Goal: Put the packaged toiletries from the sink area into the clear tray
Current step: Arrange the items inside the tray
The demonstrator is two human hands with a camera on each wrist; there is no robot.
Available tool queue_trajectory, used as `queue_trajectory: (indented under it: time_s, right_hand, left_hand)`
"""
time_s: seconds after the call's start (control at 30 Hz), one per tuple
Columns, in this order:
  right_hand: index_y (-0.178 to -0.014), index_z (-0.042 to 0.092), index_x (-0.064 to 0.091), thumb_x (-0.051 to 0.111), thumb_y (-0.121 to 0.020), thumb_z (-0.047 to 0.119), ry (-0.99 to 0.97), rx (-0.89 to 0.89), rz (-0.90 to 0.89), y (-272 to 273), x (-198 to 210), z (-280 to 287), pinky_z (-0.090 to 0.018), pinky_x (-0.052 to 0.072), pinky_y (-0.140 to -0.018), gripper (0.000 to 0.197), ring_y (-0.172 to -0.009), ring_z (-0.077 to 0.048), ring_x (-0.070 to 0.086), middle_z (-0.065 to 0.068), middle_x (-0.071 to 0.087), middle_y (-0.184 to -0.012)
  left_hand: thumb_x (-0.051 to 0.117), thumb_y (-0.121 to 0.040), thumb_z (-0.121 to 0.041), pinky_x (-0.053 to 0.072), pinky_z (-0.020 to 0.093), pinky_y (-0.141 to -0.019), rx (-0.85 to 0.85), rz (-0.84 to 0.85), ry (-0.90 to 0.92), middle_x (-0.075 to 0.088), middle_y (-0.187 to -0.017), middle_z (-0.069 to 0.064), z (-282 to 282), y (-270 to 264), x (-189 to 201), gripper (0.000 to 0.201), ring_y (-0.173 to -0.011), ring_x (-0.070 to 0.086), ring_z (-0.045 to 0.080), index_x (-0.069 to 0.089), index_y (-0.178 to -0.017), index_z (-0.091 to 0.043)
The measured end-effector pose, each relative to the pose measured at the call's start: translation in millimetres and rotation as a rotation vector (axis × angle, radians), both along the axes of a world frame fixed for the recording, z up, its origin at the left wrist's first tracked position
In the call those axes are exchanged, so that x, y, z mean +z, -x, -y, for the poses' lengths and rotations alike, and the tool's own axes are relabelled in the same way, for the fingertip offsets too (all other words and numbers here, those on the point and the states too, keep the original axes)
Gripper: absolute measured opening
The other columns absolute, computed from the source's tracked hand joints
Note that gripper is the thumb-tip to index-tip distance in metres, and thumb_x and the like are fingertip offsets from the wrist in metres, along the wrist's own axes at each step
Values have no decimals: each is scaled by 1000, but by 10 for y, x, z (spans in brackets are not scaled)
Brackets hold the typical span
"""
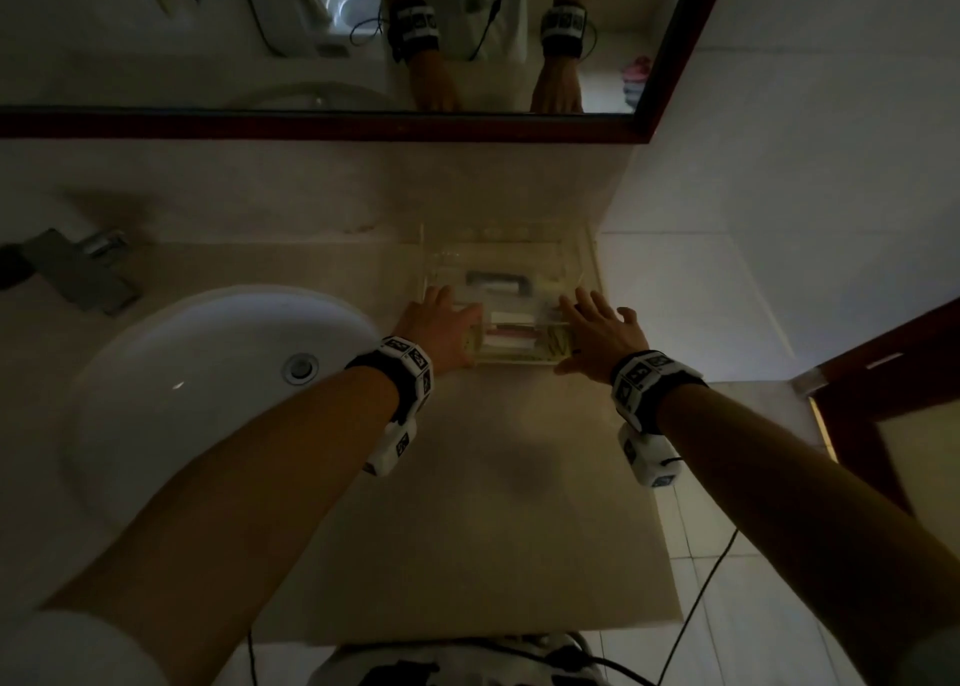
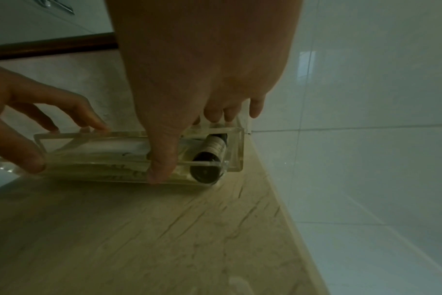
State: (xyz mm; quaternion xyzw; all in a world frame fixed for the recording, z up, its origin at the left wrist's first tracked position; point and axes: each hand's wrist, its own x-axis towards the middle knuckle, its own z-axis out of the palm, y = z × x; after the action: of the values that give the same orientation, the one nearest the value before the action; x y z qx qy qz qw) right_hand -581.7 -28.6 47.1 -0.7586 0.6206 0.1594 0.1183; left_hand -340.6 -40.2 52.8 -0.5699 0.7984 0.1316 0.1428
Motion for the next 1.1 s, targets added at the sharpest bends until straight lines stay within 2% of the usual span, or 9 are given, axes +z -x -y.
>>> queue_trajectory:
  time_s: [0.1,0.17,0.23,0.33,0.5,0.63,0.73,0.9,1.1]
  right_hand:
    - [-152,24,7,66,-77,55,57,23,17,13,-36,46,-50,19,-116,100,-147,-26,14,-5,10,-160]
    - [-148,24,19,67,-78,49,121,39,28,14,-51,67,-48,27,-111,89,-141,-24,27,-3,24,-154]
    - [-143,25,28,67,-80,44,168,27,53,3,-79,64,-46,32,-106,77,-135,-22,34,0,32,-148]
    - [-140,25,33,66,-82,41,213,-5,84,-17,-135,42,-45,36,-100,69,-133,-22,36,0,32,-148]
    - [-138,27,37,63,-84,42,235,-32,86,-50,-138,61,-43,40,-95,62,-129,-22,41,0,35,-147]
    - [-139,24,38,62,-87,39,233,-79,88,-114,-141,49,-43,41,-95,59,-128,-24,41,-3,38,-145]
    - [-139,22,38,60,-88,39,204,-56,74,-94,-81,74,-42,44,-92,58,-126,-25,43,-4,39,-144]
    - [-141,23,36,57,-91,37,162,-46,39,-69,3,109,-40,48,-91,56,-125,-25,47,-4,39,-145]
    - [-141,24,37,53,-93,34,181,-66,28,-100,-23,95,-39,47,-88,51,-125,-25,47,-4,38,-147]
  left_hand:
    - [63,-79,-55,35,49,-102,3,5,15,26,-146,13,35,7,16,76,-134,25,34,27,-143,-33]
    - [61,-82,-54,36,49,-101,18,4,23,26,-145,15,45,43,35,74,-133,25,36,26,-143,-31]
    - [59,-86,-49,37,49,-99,5,10,36,27,-144,19,40,94,49,70,-131,28,38,26,-143,-26]
    - [54,-91,-40,42,47,-92,-36,35,99,36,-136,21,8,132,56,59,-122,37,39,28,-141,-22]
    - [49,-94,-35,45,43,-83,-45,45,159,44,-127,19,17,124,57,47,-113,45,36,34,-136,-20]
    - [54,-91,-35,45,43,-84,-7,29,165,45,-127,16,68,123,87,51,-114,46,34,37,-134,-13]
    - [54,-89,-30,43,43,-84,-33,46,141,43,-127,16,104,99,113,44,-116,43,34,43,-128,-12]
    - [58,-85,-27,43,43,-87,-90,94,91,39,-132,16,150,50,127,54,-121,40,34,39,-134,-13]
    - [57,-86,-24,44,40,-82,-122,117,126,40,-131,17,146,67,122,52,-119,41,34,38,-133,-11]
